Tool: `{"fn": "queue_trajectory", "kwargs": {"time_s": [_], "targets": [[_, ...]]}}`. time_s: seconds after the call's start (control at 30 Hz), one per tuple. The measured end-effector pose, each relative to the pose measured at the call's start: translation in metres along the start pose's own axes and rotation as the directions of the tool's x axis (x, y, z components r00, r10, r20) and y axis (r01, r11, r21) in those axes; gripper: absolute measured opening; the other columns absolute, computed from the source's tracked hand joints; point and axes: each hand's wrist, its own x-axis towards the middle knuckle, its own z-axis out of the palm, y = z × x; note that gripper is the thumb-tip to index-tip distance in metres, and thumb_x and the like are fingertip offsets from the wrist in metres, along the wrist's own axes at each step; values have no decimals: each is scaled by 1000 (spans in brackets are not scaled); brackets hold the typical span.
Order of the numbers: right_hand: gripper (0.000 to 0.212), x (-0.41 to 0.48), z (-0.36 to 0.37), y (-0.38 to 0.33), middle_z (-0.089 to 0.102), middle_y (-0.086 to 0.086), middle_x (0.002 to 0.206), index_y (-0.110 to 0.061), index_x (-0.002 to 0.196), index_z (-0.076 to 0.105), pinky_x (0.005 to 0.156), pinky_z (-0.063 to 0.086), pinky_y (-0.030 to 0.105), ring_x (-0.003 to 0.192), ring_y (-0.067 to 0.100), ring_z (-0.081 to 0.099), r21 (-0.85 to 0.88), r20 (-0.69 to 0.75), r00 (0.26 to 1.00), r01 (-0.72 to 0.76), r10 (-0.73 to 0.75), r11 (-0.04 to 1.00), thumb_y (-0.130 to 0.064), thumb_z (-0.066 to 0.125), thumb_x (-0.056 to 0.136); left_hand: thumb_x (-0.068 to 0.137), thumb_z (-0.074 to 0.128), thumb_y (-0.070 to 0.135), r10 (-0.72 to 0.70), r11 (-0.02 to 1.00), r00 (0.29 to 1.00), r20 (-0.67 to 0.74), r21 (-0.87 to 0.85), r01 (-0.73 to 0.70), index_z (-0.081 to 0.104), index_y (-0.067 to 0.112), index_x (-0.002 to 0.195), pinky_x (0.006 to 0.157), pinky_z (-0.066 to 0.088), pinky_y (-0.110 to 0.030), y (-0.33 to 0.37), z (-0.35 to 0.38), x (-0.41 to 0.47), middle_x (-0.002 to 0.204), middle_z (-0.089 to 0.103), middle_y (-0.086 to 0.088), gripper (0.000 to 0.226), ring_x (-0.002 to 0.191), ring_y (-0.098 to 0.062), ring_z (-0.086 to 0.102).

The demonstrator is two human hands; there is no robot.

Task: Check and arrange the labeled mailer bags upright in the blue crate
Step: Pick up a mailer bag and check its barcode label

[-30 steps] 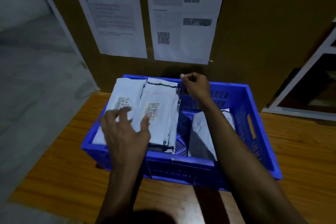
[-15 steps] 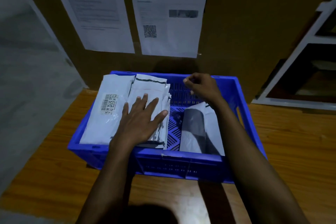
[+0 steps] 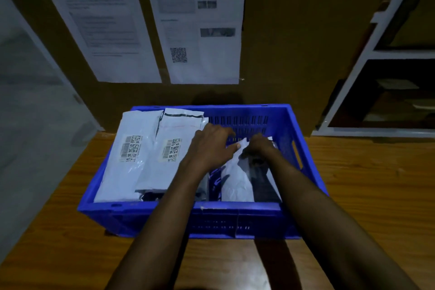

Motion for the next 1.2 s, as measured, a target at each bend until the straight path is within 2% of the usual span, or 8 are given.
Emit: {"fn": "queue_trajectory", "kwargs": {"time_s": [0.07, 0.17, 0.33, 0.43, 0.6, 0.77, 1.0, 1.2], "targets": [[71, 1, 0, 2, 68, 22, 115, 8, 133, 50, 70, 59, 38, 99, 33, 71, 189, 87, 996, -24, 8, 982, -17, 87, 77, 91, 68, 46, -4, 1000, 1000, 16, -25, 4, 69, 19, 122, 93, 53, -43, 2, 5, 2, 122, 70, -5, 41, 114, -27, 62], [14, 0, -8, 4, 65, 15, 69, -1, 82, 66, 54, 48, 32, 64, 25, 62, 297, 79, 995, 39, -65, 954, -6, 78, 76, 89, 73, 40, -13, 983, 998, 65, -184, 25, 58, 19, 138, 100, 48, -36, 5, 8, -1, 135, 63, -7, 56, 125, -25, 58], [32, -32, -63, -10, 64, 20, 62, -8, 56, 59, 67, 60, 39, 59, 27, 66, 519, -105, 971, 236, -213, 822, 6, 81, 76, 81, 81, 44, -170, 911, 985, -43, -389, 140, 51, 20, 137, 89, 46, -32, 18, 6, -6, 131, 63, -4, 68, 118, -24, 60], [37, -63, -101, -22, 56, 14, 56, -8, 60, 52, 42, 47, 20, 41, 16, 58, 570, -239, 922, 387, -304, 725, 10, 76, 82, 69, 85, 58, -300, 891, 952, -57, -373, 259, 57, 20, 113, 77, 47, -33, 24, 3, -4, 110, 67, 0, 64, 101, -22, 64], [38, -81, -121, -15, 66, 18, 78, -13, 99, 51, 64, 59, 41, 55, 22, 63, 684, -341, 881, 471, -327, 557, 0, 83, 82, 72, 82, 33, -330, 875, 933, -143, -417, 245, 58, 22, 98, 74, 47, -33, 33, -9, 3, 100, 68, -2, 37, 95, -25, 64], [44, -72, -127, 28, 67, 2, 95, -17, 111, 63, 68, 57, 24, 83, 13, 65, 534, -614, 752, 619, -239, 576, -28, 90, 78, 66, 83, 30, -351, 788, 935, -55, -556, 264, 68, 27, 92, 81, 58, -37, 17, -29, 6, 91, 71, 7, 30, 86, -16, 68], [48, -79, -111, 59, 75, 7, 121, -21, 131, 66, 71, 61, 35, 101, 27, 75, 807, -320, 880, 447, -351, 386, -30, 80, 86, 76, 75, -5, -107, 542, 958, 268, -791, 282, 79, 10, 94, 63, 56, -22, 9, -55, 1, 84, 78, -1, 25, 74, -11, 72], [39, -82, -113, 59, 78, 15, 108, -9, 122, 73, 72, 64, 35, 91, 28, 76, 859, -380, 895, 435, -234, 269, -17, 82, 85, 84, 80, 26, -41, 297, 942, 333, -896, 330, 77, 6, 99, 66, 57, -31, 3, -41, -17, 94, 76, -16, 24, 79, -26, 71]]}}
